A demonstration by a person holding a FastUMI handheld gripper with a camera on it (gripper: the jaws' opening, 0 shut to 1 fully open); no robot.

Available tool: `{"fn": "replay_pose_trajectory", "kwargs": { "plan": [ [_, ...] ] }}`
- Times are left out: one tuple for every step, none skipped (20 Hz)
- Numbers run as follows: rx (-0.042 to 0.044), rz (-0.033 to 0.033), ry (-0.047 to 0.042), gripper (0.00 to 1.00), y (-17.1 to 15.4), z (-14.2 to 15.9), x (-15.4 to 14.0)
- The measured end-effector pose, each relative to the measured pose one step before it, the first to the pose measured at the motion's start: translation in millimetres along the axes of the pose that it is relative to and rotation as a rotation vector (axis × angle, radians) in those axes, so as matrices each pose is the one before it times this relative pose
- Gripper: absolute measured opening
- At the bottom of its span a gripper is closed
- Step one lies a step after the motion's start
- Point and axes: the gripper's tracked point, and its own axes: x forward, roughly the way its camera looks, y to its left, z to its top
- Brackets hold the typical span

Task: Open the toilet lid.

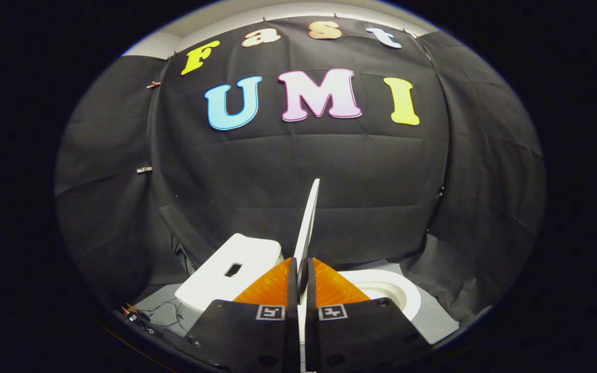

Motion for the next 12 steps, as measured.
{"fn": "replay_pose_trajectory", "kwargs": {
  "plan": [
    [-0.01893, 0.00149, -0.00113, 0.09, 8.43, 0.52, -0.02],
    [-0.02050, 0.00080, -0.00001, 0.09, 7.01, 0.70, 0.29],
    [-0.01715, 0.00160, -0.00076, 0.09, 6.30, -0.35, 0.55],
    [-0.01361, 0.00415, -0.00109, 0.09, 7.18, 0.13, 0.93],
    [-0.00928, 0.00629, -0.00151, 0.09, 7.41, 0.64, 0.48],
    [-0.00529, 0.00717, -0.00216, 0.09, 6.78, 1.47, 1.01],
    [-0.00670, 0.00816, -0.00093, 0.09, 7.35, 0.46, 0.65],
    [-0.00678, 0.00942, -0.00066, 0.09, 7.86, -1.08, 0.54],
    [-0.00767, 0.00889, -0.00030, 0.09, 7.58, 0.32, 1.17],
    [-0.00839, 0.00796, 0.00013, 0.09, 6.83, 1.18, 1.69],
    [-0.01188, 0.00630, -0.00021, 0.09, 7.04, 0.28, 1.55],
    [-0.01364, 0.00529, 0.00035, 0.09, 6.00, -0.38, 1.57]
  ]
}}
